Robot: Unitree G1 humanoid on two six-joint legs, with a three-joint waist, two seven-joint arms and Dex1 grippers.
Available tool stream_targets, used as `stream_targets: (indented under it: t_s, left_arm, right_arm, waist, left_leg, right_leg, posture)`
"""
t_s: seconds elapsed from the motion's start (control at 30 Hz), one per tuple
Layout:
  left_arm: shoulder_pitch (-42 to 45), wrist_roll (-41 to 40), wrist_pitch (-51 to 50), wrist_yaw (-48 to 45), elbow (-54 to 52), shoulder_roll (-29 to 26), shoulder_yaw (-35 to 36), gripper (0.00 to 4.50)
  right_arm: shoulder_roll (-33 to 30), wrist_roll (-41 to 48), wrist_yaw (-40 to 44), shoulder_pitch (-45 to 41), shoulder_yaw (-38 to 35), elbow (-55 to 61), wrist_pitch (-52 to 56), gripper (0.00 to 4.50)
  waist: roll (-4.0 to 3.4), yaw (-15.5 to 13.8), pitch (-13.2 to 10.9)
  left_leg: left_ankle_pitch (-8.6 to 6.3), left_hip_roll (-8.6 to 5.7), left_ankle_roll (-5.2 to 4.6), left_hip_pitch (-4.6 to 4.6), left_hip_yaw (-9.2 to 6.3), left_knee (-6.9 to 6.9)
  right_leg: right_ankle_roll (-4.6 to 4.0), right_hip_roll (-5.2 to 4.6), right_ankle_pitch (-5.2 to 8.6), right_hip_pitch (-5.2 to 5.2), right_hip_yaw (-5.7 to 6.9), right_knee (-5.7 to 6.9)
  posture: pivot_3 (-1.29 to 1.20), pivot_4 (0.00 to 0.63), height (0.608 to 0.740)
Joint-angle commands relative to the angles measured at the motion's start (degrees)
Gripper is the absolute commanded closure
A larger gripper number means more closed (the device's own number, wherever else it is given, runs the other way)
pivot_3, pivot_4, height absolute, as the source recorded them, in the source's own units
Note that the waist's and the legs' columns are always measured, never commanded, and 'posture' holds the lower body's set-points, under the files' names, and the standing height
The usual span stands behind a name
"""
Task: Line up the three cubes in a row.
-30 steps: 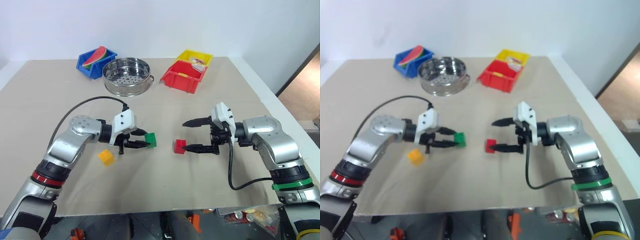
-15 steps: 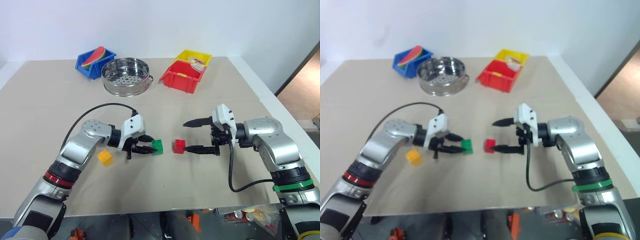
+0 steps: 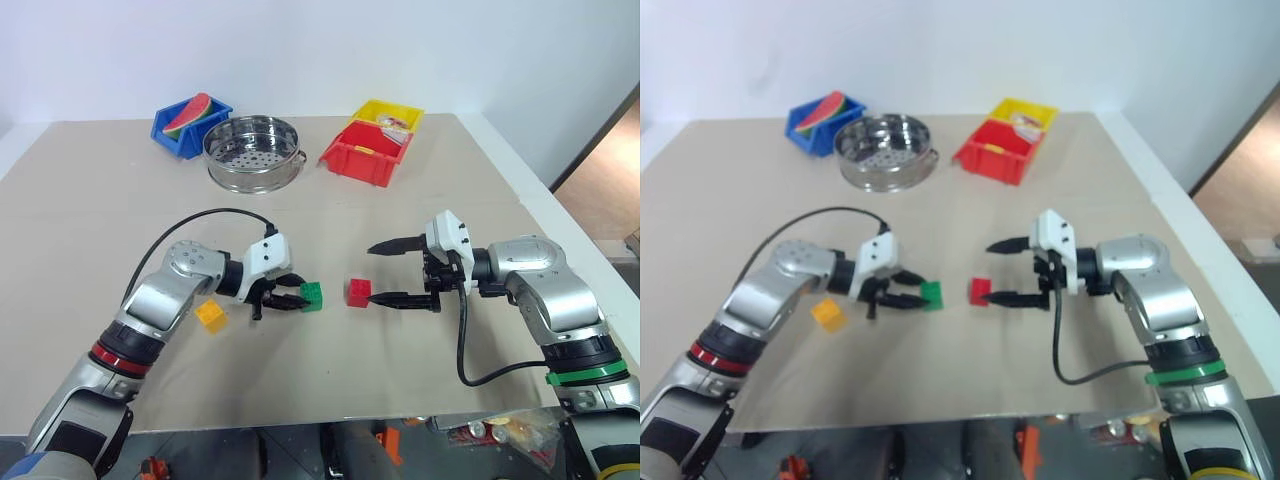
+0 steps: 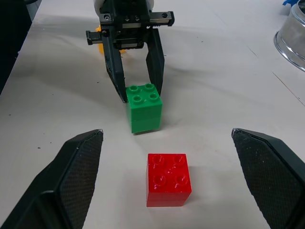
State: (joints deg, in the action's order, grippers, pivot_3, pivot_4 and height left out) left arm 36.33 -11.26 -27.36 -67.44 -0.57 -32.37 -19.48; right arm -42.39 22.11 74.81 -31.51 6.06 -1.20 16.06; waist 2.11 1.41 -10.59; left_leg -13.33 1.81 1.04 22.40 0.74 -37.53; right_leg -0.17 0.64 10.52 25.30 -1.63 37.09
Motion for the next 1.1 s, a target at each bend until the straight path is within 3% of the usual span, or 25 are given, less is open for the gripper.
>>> stream_targets:
  t_s: [0.03,0.1,0.37,0.4,0.63,0.87,1.1]
  left_arm:
    - [1.62,0.52,1.33,-0.29,-0.03,0.39,-0.11,2.87]
    - [1.94,0.57,0.97,-0.56,0.34,0.47,-0.28,2.87]
    - [3.86,2.85,3.88,1.14,2.7,0.91,0.37,0.13]
    - [4.1,2.89,4.11,1.11,2.52,0.64,0.52,0.03]
    - [4.91,-4.86,-6.17,0.73,-4.55,-3.19,8.31,0.03]
    - [-0.49,-14.79,-21.32,9.08,-17.2,-6.5,21.55,0.03]
    - [-19.96,-18.04,-19.1,20.29,-32.23,-3.29,34.63,0.03]
  right_arm:
    - [-1.18,0.1,0.05,0.5,-2.26,0.99,-1.15,0.0]
    - [-1.41,0.14,0.06,0.84,-2.32,1.04,-1.3,0.0]
    - [-1.42,0.21,-0.2,0.95,-2.26,1.11,-1.29,0.0]
    - [-1.44,0.21,-0.18,0.96,-2.25,1.11,-1.29,0.0]
    - [-1.7,0.08,0.01,1.14,-2.16,1.18,-1.34,0.0]
    - [-1.79,-0.2,0.71,0.7,-1.76,-0.39,-2.25,0.0]
    - [-1.06,-1.21,2.28,-0.44,-0.56,-2.93,-4.22,0.0]
  waist:
    - [0.0,0.0,0.0]
    - [0.0,-0.02,0.0]
    - [0.0,-0.01,0.0]
    - [0.0,0.0,0.0]
    - [0.0,0.06,0.0]
    - [0.0,0.13,0.0]
    - [0.0,0.62,0.0]
  left_leg:
    - [0.0,0.0,0.0,0.0,0.0,0.0]
    - [0.0,0.0,0.0,0.0,0.01,0.0]
    - [0.0,0.0,0.0,-0.01,-0.01,0.0]
    - [0.0,0.0,0.0,-0.01,0.0,0.0]
    - [0.0,0.03,0.0,0.0,0.0,0.0]
    - [0.0,0.05,0.0,-0.01,-0.01,0.01]
    - [0.0,0.1,0.0,-0.05,0.03,0.02]
  right_leg:
    - [0.0,0.0,0.0,0.0,0.0,0.0]
    - [0.0,0.0,0.0,0.0,-0.01,0.0]
    - [0.0,0.01,-0.01,-0.01,0.0,0.0]
    - [0.01,0.0,0.0,-0.01,0.0,0.0]
    - [0.01,0.02,0.0,0.01,0.0,0.01]
    - [0.0,0.01,0.01,0.0,0.02,0.0]
    - [0.0,0.02,0.01,0.0,-0.03,0.0]
  posture:
    - [0.0,0.15,0.74]
    - [0.0,0.15,0.74]
    - [0.0,0.15,0.74]
    - [0.0,0.15,0.74]
    - [0.0,0.15,0.74]
    - [0.0,0.15,0.74]
    - [0.0,0.15,0.74]
